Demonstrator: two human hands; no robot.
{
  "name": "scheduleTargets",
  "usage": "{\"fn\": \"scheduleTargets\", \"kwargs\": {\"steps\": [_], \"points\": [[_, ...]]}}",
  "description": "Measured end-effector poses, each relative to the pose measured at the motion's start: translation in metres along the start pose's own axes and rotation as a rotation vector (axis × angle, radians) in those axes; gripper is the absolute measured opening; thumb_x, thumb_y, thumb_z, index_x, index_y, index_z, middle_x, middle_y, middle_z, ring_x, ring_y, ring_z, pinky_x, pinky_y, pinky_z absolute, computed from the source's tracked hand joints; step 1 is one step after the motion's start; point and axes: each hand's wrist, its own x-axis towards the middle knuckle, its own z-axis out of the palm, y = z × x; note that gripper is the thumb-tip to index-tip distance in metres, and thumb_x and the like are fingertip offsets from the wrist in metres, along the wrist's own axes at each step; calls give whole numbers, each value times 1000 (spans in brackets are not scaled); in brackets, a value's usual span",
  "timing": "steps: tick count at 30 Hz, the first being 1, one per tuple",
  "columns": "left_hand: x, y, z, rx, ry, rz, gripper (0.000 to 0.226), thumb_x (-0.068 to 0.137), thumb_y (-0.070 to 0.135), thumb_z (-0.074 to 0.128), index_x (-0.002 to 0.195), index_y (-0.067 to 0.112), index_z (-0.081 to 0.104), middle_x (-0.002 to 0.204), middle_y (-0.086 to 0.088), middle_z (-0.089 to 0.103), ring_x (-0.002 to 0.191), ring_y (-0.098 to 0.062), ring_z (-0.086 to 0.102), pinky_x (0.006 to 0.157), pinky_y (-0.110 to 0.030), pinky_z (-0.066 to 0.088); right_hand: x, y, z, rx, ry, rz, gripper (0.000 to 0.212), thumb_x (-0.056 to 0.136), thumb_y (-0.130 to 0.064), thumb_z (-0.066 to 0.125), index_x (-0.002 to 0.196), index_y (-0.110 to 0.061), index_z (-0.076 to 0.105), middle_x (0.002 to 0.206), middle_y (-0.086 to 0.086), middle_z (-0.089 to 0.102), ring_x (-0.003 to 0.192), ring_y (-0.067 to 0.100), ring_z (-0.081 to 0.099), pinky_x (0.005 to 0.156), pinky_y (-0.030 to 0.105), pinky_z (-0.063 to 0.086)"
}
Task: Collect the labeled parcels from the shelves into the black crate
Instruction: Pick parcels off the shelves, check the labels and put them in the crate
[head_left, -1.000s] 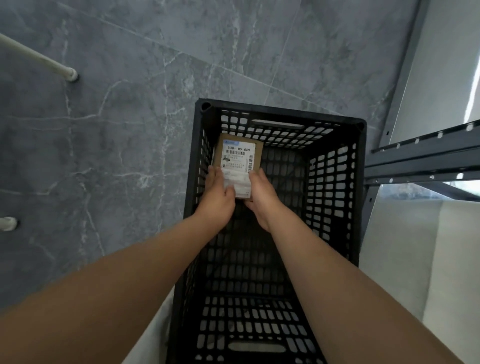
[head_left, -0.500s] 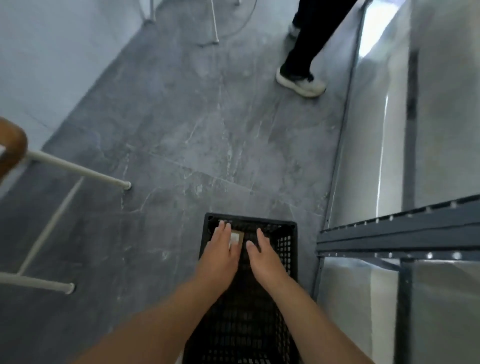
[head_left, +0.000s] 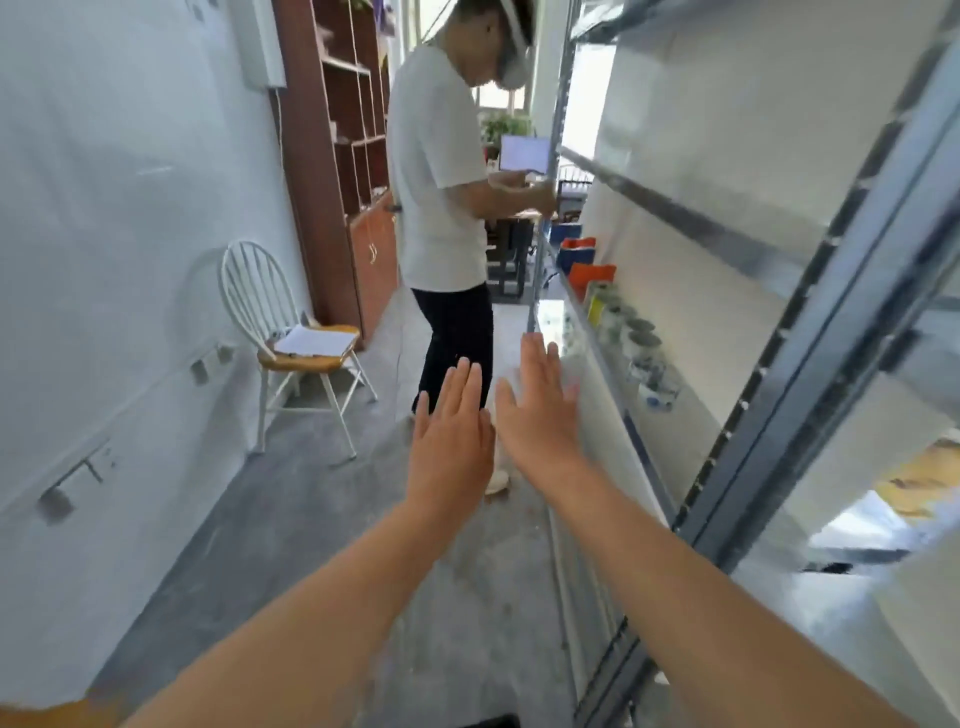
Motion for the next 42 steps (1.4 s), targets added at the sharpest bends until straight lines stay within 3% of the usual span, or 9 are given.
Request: {"fn": "scheduleTargets", "kwargs": {"steps": [5,11,16,20,26,30,36,42], "points": [[45,79,-82,-28,259,152,58,102,33,10,157,16,9,165,3,4,152,-10,1,124,-43,4,10,-44,-121,-139,283,-160,64,105,-30,30,158,-22,-3,165,-7,-9,148,4,-16,123,44,-11],[64,132,-117,-172,246,274,54,106,32,13,158,19,1,165,7,-5,150,-6,-12,124,-42,-5,-6,-43,-202,-427,346,-117,62,106,-34,26,158,-23,-8,165,-6,-13,147,8,-22,121,45,-15],[73,139,-129,-214,264,403,58,103,36,12,158,18,2,166,4,-2,152,-9,-7,123,-41,-10,-37,-51,-225,-528,431,-36,64,106,-38,28,158,-25,-7,165,-7,-14,149,10,-20,119,43,-19],[64,128,-134,-263,282,538,58,104,37,11,158,17,4,166,3,1,152,-10,-4,123,-40,-7,-62,-64,-229,-540,518,45,65,105,-35,31,158,-24,-6,165,-7,-11,150,9,-15,123,47,-10],[46,131,-136,-347,160,649,59,103,42,6,157,20,-5,165,4,-8,151,-10,-10,123,-47,-3,-113,-85,-233,-657,597,248,62,106,-39,25,158,-23,-5,165,-7,-12,151,11,-15,121,44,-14],[15,154,-144,-382,95,764,59,103,41,6,156,21,-13,164,4,-16,150,-9,-16,123,-48,-5,-171,-100,-250,-769,628,371,62,105,-34,26,158,-21,-4,166,-5,-9,152,12,-13,122,48,-9],[-52,190,-201,-569,72,871,62,101,45,2,157,20,-6,165,4,-10,151,-11,-11,123,-47,-6,-260,-140,-288,-920,718,532,62,105,-31,29,158,-18,-1,167,-2,-4,152,12,-10,122,47,-9],[-123,221,-272,-737,83,926,64,100,48,1,158,19,0,166,1,-3,152,-14,-5,123,-50,-1,-350,-207,-319,-1033,800,569,62,106,-34,26,158,-18,-2,166,-2,-7,152,12,-12,122,45,-12]]}}
